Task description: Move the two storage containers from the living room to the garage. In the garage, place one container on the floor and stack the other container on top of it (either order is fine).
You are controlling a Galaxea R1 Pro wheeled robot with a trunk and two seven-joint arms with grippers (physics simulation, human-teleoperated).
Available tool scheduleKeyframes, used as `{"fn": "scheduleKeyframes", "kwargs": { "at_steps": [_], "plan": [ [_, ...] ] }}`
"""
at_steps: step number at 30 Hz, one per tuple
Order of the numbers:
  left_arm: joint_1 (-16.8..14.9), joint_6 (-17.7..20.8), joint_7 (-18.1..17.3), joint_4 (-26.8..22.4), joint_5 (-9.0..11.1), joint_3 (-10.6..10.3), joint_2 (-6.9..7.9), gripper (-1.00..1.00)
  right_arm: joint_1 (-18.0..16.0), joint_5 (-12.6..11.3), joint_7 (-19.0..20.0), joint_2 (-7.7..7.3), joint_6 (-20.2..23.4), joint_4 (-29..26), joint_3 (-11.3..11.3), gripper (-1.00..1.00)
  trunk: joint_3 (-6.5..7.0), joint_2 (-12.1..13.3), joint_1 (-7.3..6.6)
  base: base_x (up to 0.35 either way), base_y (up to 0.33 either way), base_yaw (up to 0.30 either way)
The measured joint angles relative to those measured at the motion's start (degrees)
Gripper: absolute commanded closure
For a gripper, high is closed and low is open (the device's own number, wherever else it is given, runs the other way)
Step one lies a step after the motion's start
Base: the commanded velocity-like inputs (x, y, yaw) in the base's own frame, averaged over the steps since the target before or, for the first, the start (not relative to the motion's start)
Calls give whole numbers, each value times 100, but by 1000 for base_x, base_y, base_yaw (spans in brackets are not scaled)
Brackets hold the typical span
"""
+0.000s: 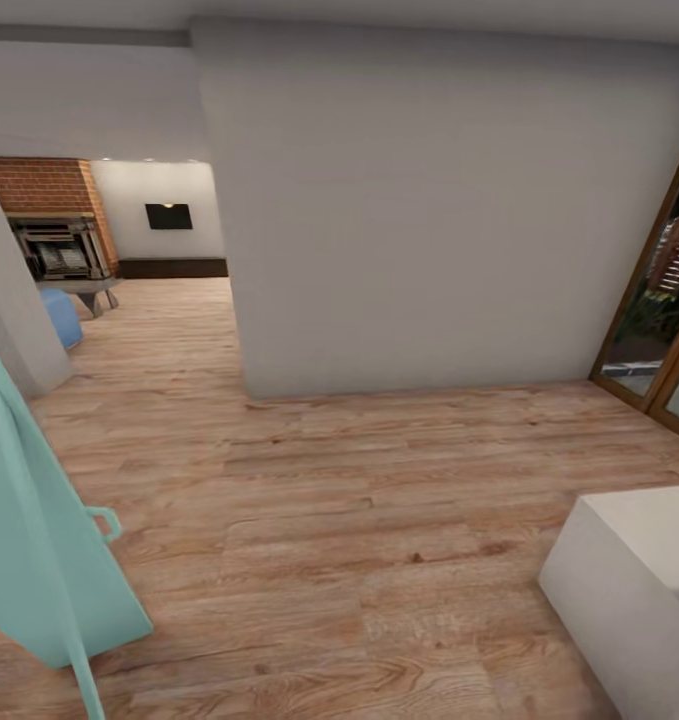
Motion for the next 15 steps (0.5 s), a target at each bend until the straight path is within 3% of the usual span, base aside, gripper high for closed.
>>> {"fn": "scheduleKeyframes", "kwargs": {
  "at_steps": [15],
  "plan": [
    [0, 0, -4, -1, -8, -5, 0, -100, 0, 0, 1, 0, 0, 0, 0, -100, 0, 0, 0, 322, 0, 0]
  ]
}}
